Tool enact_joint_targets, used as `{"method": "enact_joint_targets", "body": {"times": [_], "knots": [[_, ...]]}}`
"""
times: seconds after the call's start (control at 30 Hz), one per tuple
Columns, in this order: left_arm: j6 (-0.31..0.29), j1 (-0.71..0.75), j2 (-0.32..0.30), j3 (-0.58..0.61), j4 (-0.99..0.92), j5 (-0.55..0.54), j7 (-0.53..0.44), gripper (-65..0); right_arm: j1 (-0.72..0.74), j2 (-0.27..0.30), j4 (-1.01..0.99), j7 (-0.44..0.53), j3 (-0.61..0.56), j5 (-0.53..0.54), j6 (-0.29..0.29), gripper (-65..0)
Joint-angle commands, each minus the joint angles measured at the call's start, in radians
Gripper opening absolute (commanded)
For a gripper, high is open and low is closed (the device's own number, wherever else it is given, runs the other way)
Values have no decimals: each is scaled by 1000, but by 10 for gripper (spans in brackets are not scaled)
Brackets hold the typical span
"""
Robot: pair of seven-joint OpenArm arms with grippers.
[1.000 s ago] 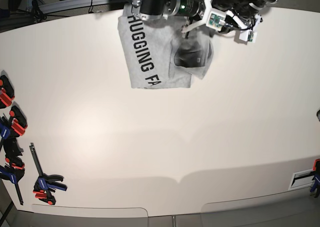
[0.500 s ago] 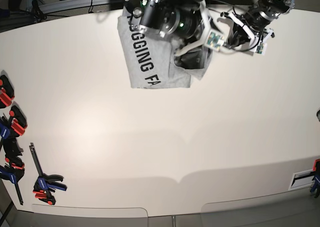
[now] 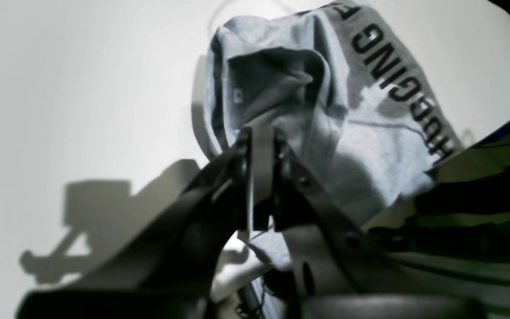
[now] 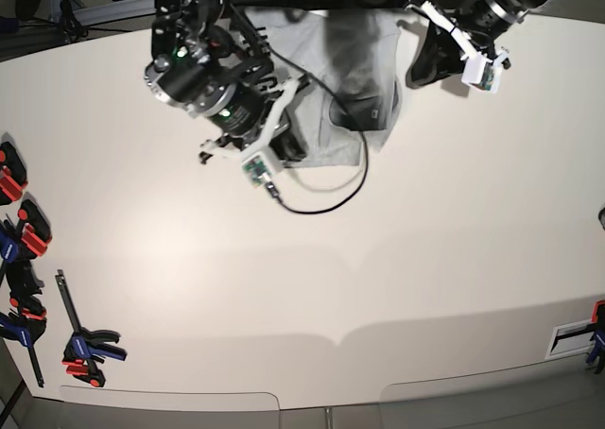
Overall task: Fold the T-shirt properly
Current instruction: 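Grasp opposite sides of the grey shirt bundle with both grippers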
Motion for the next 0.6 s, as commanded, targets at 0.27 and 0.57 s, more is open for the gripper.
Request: {"method": "enact_joint_targets", "body": {"times": [0.27,0.57], "knots": [[-31,6,84,114,18,-61,44,-650,44,43,-78,26,38,48,0,-650],[14,6,84,317,-18,146,87,-650,108,48,-279,27,39,17,2,-650]]}}
